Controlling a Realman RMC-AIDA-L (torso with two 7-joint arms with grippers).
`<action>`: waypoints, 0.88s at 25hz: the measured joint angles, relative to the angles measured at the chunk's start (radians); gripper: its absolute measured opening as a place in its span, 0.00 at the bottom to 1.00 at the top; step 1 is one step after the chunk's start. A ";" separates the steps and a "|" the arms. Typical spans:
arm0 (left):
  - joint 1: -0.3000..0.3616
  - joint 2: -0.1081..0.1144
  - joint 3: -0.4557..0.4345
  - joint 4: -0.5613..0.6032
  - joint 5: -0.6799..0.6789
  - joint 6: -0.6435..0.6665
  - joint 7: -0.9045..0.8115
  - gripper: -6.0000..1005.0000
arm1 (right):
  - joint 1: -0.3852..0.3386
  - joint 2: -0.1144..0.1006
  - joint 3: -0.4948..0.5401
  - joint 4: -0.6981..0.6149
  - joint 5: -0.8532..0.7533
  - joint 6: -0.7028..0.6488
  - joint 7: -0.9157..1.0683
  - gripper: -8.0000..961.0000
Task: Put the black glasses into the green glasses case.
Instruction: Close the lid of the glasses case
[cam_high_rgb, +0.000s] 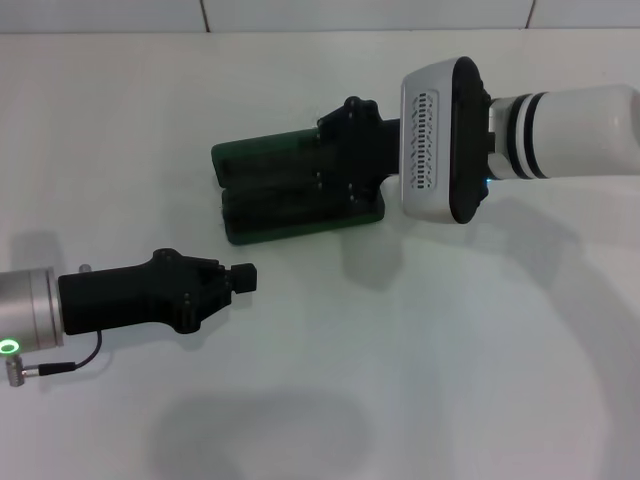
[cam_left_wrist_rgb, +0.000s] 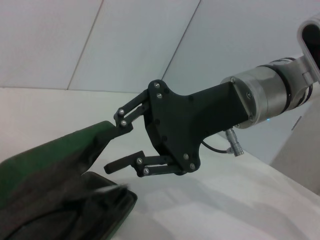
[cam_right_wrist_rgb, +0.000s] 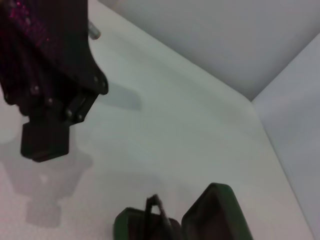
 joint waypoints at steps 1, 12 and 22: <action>0.000 0.000 0.000 0.000 0.000 0.000 0.000 0.01 | 0.000 0.000 0.000 0.000 0.000 0.000 0.000 0.20; 0.007 -0.004 -0.003 0.002 0.001 0.000 -0.005 0.01 | -0.208 -0.001 0.086 -0.154 0.097 -0.076 -0.006 0.28; -0.036 0.000 -0.036 0.005 -0.024 -0.044 -0.063 0.01 | -0.432 -0.016 0.580 0.041 0.268 -0.722 -0.005 0.33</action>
